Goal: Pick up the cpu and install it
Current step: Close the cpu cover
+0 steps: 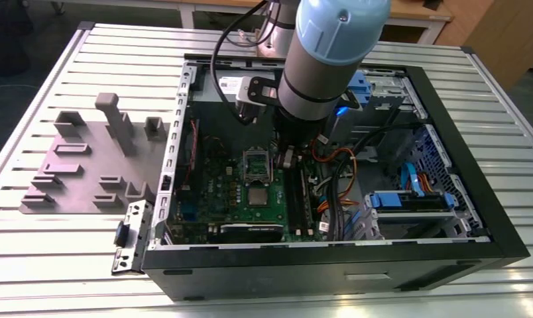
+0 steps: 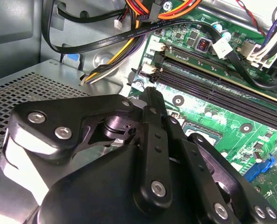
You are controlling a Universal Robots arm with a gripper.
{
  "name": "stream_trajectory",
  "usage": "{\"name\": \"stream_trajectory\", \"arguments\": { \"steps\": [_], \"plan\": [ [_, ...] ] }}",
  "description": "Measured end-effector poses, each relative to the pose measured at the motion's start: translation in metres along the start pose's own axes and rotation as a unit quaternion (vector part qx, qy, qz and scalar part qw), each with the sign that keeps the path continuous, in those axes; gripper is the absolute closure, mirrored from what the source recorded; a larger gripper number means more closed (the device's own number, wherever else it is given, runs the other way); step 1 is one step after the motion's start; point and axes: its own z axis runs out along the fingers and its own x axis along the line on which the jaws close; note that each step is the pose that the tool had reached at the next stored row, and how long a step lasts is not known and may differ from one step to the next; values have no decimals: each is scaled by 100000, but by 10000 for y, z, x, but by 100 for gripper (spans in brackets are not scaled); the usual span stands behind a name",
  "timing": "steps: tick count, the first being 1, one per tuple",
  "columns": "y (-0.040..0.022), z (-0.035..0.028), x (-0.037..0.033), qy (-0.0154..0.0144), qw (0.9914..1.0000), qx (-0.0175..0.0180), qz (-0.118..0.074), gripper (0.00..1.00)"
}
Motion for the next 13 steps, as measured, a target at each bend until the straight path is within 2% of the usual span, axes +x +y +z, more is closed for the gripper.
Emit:
{"name": "stream_trajectory", "arguments": {
  "steps": [13],
  "plan": [
    [-1,9,2,-21,100000,46,232,89]
  ]
}}
